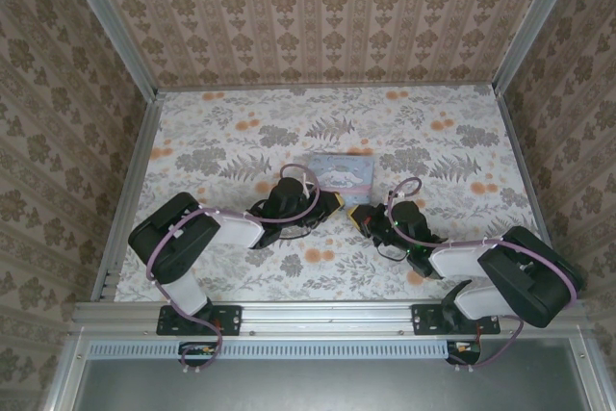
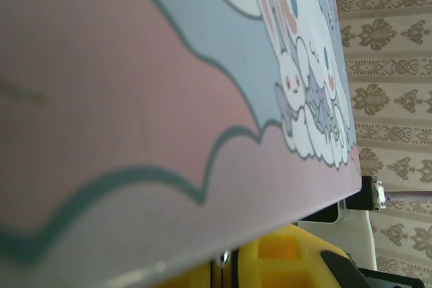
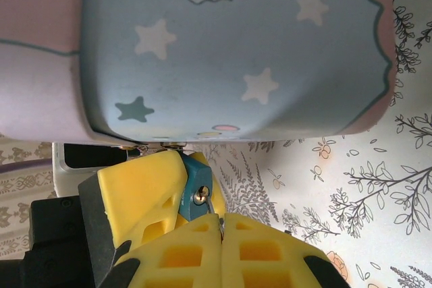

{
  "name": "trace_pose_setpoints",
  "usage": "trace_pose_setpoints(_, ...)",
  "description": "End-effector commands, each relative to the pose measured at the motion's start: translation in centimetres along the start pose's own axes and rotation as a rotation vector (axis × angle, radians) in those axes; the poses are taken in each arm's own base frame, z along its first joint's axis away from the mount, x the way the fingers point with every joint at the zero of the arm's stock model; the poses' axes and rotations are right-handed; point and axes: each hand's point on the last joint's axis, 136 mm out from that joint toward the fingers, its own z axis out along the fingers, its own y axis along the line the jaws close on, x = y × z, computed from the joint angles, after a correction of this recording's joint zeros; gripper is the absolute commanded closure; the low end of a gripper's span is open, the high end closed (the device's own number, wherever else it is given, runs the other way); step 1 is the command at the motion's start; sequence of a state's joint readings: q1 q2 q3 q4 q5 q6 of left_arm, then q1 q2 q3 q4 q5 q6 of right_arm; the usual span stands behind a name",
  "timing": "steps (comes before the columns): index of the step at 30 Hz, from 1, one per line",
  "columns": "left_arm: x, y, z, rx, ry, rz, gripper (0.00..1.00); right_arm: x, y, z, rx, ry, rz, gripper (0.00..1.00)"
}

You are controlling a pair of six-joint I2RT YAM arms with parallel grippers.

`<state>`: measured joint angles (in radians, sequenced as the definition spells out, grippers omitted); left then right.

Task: Unlock the padlock with the key

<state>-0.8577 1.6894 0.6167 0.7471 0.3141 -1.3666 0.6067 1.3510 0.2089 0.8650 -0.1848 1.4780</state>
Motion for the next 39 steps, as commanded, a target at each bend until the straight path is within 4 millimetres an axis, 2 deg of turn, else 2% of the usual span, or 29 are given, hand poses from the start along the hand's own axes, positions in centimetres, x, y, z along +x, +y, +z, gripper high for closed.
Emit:
trace_pose_setpoints(1, 0.2, -1.3, 0.1, 0.044, 0.001, 0.012, 1.0, -0.7, 1.4, 0.4, -0.035, -0.03, 0.009, 1.0)
trace_pose_setpoints(27, 0.3, -0.9, 0.1, 0.033, 0.001, 0.02, 1.0, -1.2, 1.8, 0.3, -0.044, -0.038, 0.005, 1.0)
trace_pose_setpoints(34, 0.5, -1.8, 0.1, 0.066, 0.007, 0.005, 1.0, -1.4, 2.1, 0.3, -0.071, -0.049, -0.009, 1.0)
trace_pose_setpoints(39, 0.7, -3.4, 0.3, 0.139, 0.01, -0.053, 1.0, -1.5, 3.2, 0.1, -0.132, -0.057, -0.026, 1.0)
